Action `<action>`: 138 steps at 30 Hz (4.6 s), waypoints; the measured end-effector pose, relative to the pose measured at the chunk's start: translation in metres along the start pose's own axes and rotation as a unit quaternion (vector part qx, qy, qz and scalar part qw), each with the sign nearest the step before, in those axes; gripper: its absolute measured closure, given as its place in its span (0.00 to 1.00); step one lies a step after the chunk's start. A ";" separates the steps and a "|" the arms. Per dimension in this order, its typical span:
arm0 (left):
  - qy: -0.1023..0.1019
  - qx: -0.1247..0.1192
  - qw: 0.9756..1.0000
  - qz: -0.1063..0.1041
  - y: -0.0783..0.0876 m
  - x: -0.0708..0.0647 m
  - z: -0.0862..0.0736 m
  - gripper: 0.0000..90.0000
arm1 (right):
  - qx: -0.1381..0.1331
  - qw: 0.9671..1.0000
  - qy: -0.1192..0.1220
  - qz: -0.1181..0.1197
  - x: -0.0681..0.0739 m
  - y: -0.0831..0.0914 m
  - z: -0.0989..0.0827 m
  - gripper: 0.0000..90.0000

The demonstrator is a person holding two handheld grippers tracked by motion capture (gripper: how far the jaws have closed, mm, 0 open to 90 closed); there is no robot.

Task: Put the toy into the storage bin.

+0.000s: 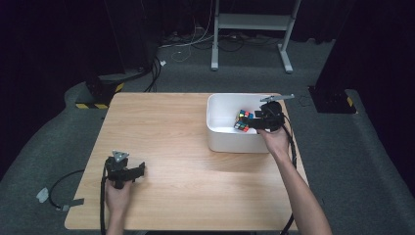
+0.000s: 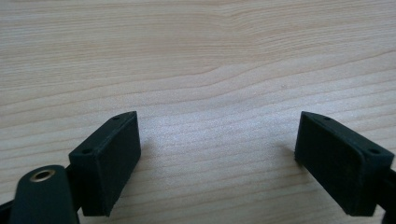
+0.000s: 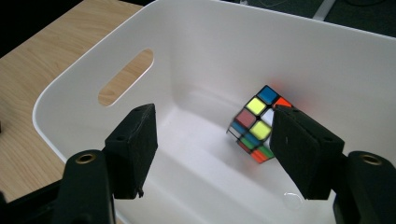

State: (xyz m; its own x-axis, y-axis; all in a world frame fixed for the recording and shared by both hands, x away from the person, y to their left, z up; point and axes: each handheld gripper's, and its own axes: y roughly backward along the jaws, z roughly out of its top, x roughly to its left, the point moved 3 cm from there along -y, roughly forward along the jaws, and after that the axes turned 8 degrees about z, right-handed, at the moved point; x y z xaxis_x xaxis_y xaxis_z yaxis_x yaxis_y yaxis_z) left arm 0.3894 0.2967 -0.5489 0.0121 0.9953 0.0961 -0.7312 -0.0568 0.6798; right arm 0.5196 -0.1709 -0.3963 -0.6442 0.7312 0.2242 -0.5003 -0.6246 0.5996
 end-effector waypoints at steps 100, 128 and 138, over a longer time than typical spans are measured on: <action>0.000 0.000 1.000 0.000 0.000 0.000 0.000 0.16 | -0.084 0.996 0.030 0.026 0.030 0.064 -0.039 0.39; 0.000 0.000 1.000 0.000 0.000 0.000 0.000 0.16 | -0.100 0.994 0.021 0.041 0.033 0.073 -0.059 0.39; -0.001 0.000 1.000 0.001 0.000 0.000 0.000 0.16 | -0.103 0.993 0.020 0.046 0.036 0.075 -0.065 0.39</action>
State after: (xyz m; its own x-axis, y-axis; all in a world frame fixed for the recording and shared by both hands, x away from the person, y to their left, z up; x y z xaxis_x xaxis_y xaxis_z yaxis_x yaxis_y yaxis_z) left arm 0.3894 0.2968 -0.5489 0.0122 0.9951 0.0985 -0.7311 -0.0583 0.6797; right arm 0.4210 -0.2095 -0.3933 -0.7134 0.6594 0.2370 -0.5432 -0.7341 0.4074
